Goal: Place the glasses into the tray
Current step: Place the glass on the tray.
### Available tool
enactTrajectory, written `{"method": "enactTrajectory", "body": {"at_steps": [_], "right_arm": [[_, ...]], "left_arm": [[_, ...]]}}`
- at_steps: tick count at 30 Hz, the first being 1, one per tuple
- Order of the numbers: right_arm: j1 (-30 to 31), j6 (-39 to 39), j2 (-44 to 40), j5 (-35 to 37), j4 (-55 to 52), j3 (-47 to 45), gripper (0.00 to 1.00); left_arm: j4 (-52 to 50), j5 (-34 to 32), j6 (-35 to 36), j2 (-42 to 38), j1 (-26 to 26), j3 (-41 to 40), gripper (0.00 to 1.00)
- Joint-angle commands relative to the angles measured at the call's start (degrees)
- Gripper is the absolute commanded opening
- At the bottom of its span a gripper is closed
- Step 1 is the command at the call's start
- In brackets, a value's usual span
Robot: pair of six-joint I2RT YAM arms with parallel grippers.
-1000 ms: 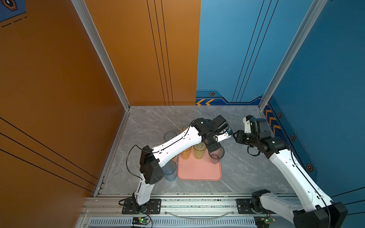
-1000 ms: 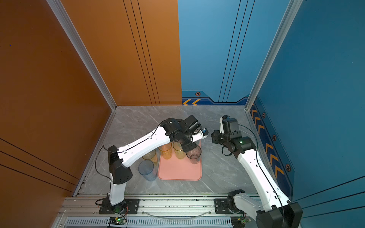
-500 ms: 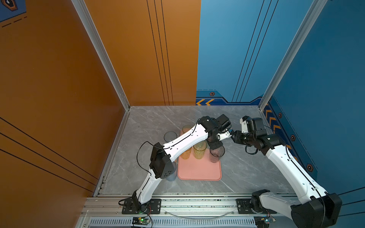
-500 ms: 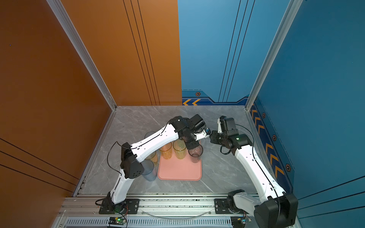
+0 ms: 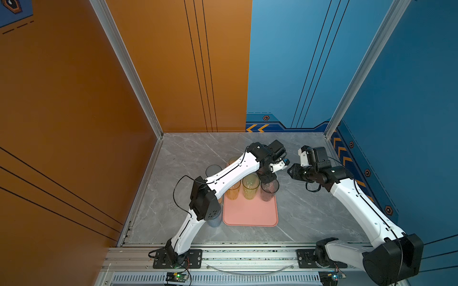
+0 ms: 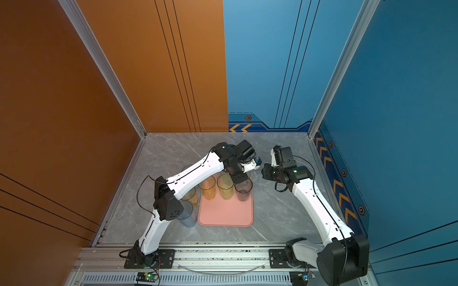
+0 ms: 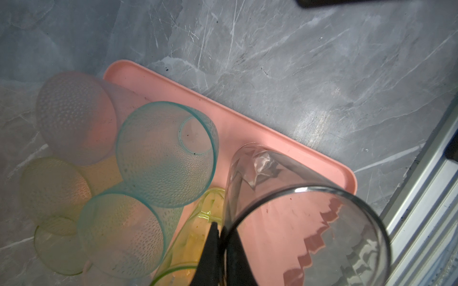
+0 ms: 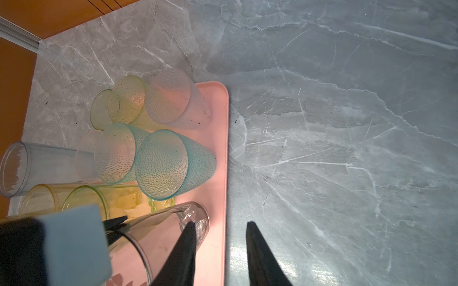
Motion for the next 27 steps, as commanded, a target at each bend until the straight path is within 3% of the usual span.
{"method": "enactTrajectory", "body": {"at_steps": [1, 27], "right_arm": [[0.3, -1.0, 0.7, -1.0, 0.7, -0.3, 0.33], [0.3, -1.2, 1.0, -1.2, 0.7, -0.3, 0.33]], "left_arm": [[-1.0, 2.1, 0.6, 1.5, 0.4, 1.9, 0.05], [-1.0, 2.0, -0.2, 3.4, 1.2, 1.9, 0.15]]}}
